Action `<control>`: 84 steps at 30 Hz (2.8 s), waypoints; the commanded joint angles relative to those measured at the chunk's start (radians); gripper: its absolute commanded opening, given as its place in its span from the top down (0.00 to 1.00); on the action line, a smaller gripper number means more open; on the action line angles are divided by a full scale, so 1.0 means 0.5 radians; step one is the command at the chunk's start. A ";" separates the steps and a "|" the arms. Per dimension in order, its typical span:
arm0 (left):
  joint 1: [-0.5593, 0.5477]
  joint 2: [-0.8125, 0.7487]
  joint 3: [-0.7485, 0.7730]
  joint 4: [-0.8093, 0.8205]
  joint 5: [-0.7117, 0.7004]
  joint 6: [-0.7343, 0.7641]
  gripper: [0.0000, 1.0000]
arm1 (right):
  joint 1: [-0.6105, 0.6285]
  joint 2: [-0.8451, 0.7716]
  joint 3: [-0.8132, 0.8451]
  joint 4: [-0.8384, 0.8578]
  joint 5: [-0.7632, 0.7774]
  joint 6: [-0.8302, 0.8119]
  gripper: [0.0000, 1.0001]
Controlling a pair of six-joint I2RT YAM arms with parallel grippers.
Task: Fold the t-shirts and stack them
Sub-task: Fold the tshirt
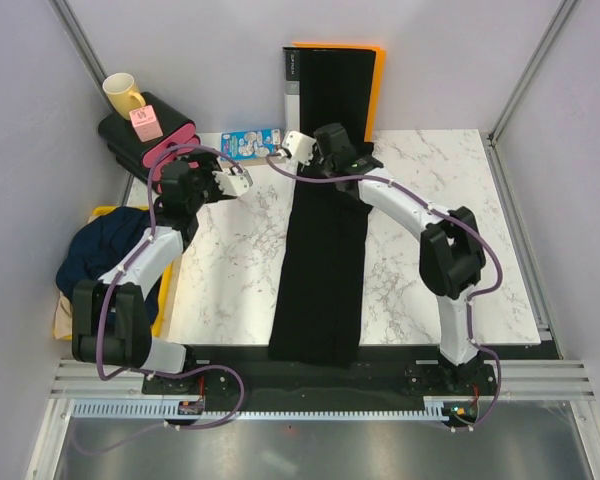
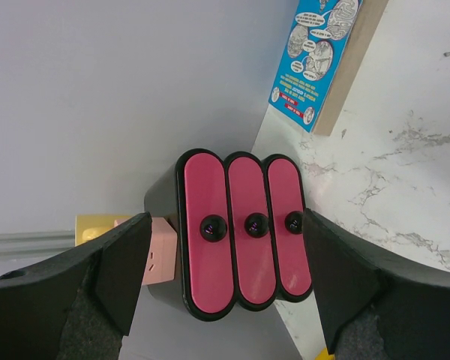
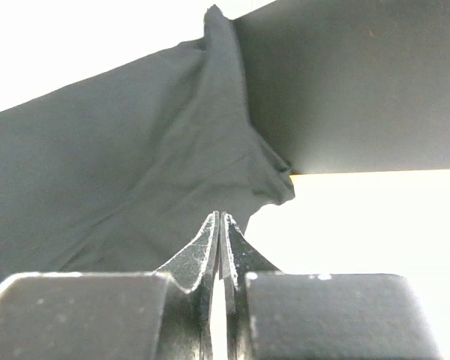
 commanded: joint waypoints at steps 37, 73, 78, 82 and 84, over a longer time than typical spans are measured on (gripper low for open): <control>-0.140 -0.768 -1.195 -1.650 2.341 2.793 0.03 | 0.740 -2.288 -2.602 -0.500 -0.510 -1.040 0.10; -0.463 -1.408 -0.704 -2.057 1.952 0.169 0.02 | 0.740 -2.064 -2.037 -0.672 -0.741 0.578 0.07; -0.466 -1.752 -1.132 -2.199 1.894 1.239 0.03 | 0.860 -2.201 -2.243 -0.641 -0.645 0.224 0.08; -0.466 -1.777 -1.323 -2.181 1.887 1.762 0.03 | 0.958 -2.291 -2.393 -0.629 -0.639 -0.150 0.07; -0.463 -1.652 -1.379 -2.168 1.900 2.077 0.04 | 0.992 -2.309 -2.442 -0.623 -0.657 -0.358 0.07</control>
